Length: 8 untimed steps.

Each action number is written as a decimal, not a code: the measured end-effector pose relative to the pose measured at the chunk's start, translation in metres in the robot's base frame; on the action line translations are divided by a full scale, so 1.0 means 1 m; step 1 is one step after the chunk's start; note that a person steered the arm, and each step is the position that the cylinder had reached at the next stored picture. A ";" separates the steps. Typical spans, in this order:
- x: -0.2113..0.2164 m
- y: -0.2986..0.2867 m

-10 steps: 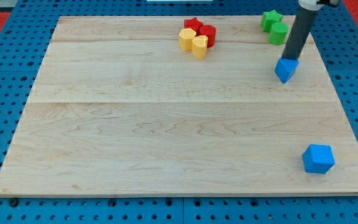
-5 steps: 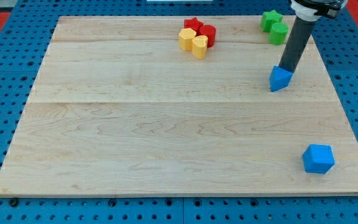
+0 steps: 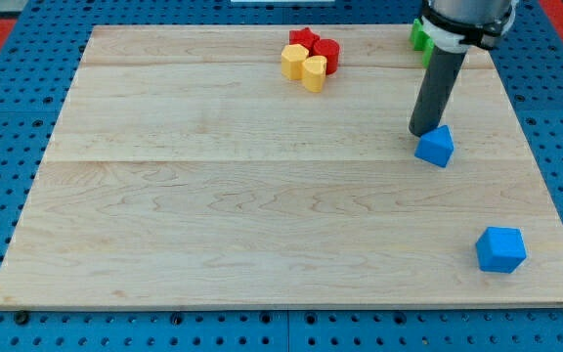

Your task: Move the triangle closer to the left of cube

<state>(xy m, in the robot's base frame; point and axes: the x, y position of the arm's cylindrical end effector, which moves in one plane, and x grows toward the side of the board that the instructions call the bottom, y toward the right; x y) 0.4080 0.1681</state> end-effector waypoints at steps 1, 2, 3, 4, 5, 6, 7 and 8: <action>0.007 0.002; 0.006 0.009; 0.005 0.015; 0.006 0.015; 0.025 0.015; 0.044 0.015; 0.065 0.015; 0.088 0.015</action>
<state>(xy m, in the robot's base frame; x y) 0.4962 0.1830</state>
